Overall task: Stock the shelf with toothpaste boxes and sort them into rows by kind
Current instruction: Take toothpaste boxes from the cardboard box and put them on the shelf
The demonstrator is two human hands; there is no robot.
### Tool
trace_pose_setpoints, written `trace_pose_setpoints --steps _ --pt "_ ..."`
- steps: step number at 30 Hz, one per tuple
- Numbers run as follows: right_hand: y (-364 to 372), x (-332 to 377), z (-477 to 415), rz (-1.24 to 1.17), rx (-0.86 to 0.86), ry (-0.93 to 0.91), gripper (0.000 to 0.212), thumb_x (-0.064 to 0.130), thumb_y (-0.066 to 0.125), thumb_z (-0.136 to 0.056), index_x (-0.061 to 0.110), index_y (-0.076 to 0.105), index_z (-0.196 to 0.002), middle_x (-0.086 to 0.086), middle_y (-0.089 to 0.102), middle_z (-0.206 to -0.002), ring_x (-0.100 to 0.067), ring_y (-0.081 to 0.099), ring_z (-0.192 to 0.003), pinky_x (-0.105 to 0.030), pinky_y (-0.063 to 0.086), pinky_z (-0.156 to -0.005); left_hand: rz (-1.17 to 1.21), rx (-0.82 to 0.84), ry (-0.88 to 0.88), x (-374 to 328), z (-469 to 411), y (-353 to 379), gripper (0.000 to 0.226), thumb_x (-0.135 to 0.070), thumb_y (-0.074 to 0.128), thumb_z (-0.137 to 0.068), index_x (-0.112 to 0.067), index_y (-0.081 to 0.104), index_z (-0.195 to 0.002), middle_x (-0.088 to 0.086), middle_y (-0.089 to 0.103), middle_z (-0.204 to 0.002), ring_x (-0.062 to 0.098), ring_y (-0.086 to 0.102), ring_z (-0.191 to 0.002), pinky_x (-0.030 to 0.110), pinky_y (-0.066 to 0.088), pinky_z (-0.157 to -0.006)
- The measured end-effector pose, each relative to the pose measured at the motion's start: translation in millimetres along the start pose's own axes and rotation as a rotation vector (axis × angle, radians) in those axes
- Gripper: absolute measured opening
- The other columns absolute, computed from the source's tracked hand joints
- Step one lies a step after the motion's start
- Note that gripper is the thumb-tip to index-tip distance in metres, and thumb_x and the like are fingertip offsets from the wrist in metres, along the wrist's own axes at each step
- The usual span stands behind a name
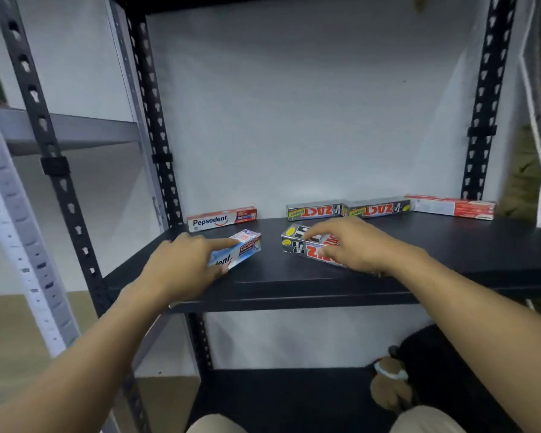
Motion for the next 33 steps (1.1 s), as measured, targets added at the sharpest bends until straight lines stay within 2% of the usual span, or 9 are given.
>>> trace_pose_setpoints --steps 3,6,10,13,16,20,26,33 --pt "10.5 -0.1 -39.5 0.019 0.068 -0.053 0.041 0.020 0.064 -0.096 0.042 0.060 -0.131 0.005 0.059 -0.141 -0.011 0.056 -0.113 -0.029 0.040 -0.094 -0.033 0.054 -0.008 20.2 -30.5 11.4 0.054 -0.048 0.052 -0.096 -0.060 0.031 -0.145 0.000 0.058 -0.139 0.025 0.055 -0.120 0.040 0.051 -0.091" --pt "24.4 -3.6 -76.3 0.027 0.068 -0.063 0.044 0.022 0.065 -0.096 0.042 0.058 -0.135 0.004 0.056 -0.144 -0.016 0.054 -0.126 -0.030 0.040 -0.097 -0.010 0.058 -0.004 43.3 -58.2 32.2 0.055 -0.053 0.049 -0.096 -0.061 0.026 -0.146 -0.002 0.053 -0.145 0.025 0.054 -0.124 0.044 0.052 -0.093" --pt "40.9 -11.2 -120.8 0.074 0.060 -0.085 0.045 0.022 0.061 -0.098 0.041 0.055 -0.138 0.000 0.056 -0.144 -0.022 0.053 -0.128 -0.037 0.043 -0.104 -0.109 -0.019 0.088 61.5 -88.7 48.1 0.052 -0.052 0.045 -0.100 -0.054 0.029 -0.149 -0.004 0.045 -0.141 0.023 0.045 -0.127 0.042 0.047 -0.096" --pt "51.7 -15.0 -151.7 0.067 0.046 -0.099 0.046 0.019 0.062 -0.097 0.040 0.057 -0.137 -0.001 0.056 -0.140 -0.024 0.054 -0.126 -0.038 0.044 -0.104 -0.201 -0.098 0.111 71.9 -107.8 56.6 0.051 -0.052 0.043 -0.101 -0.050 0.032 -0.150 -0.002 0.043 -0.131 0.022 0.043 -0.120 0.039 0.046 -0.091" --pt "61.2 -13.7 -178.7 0.060 0.059 -0.121 0.045 0.019 0.063 -0.096 0.042 0.058 -0.135 0.002 0.055 -0.144 -0.023 0.053 -0.126 -0.039 0.044 -0.104 -0.212 -0.132 0.089 84.0 -122.0 62.1 0.049 -0.050 0.042 -0.101 -0.048 0.033 -0.149 -0.003 0.048 -0.127 0.022 0.048 -0.114 0.036 0.046 -0.085" --pt "73.6 -6.4 -211.2 0.065 0.058 -0.154 0.045 0.021 0.065 -0.096 0.044 0.059 -0.133 0.002 0.055 -0.145 -0.023 0.054 -0.125 -0.037 0.045 -0.103 -0.204 -0.226 0.090 100.6 -133.5 70.5 0.046 -0.046 0.051 -0.099 -0.044 0.045 -0.145 -0.008 0.062 -0.124 0.022 0.058 -0.111 0.036 0.047 -0.078" --pt "93.9 -3.0 -247.9 0.104 0.019 -0.172 0.048 0.018 0.057 -0.099 0.044 0.053 -0.139 0.001 0.053 -0.148 -0.025 0.053 -0.128 -0.041 0.045 -0.105 -0.100 -0.276 -0.017 117.4 -147.5 82.6 0.045 -0.045 0.056 -0.098 -0.044 0.049 -0.142 -0.016 0.058 -0.141 0.017 0.057 -0.123 0.037 0.037 -0.097" --pt "111.0 -12.5 -243.6 0.200 -0.110 -0.265 0.045 0.021 0.048 -0.102 0.042 0.050 -0.142 0.006 0.056 -0.143 -0.025 0.055 -0.125 -0.042 0.047 -0.100 -0.082 -0.296 -0.068 118.2 -149.9 86.7 0.044 -0.046 0.053 -0.098 -0.043 0.048 -0.142 -0.018 0.054 -0.144 0.014 0.054 -0.126 0.036 0.034 -0.099"
Point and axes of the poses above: each hand's wrist, its own z-axis away from the middle knuckle, its own y-axis out of the palm, x = y × z, the point moved 1 cm from there along -z, towards the middle knuckle
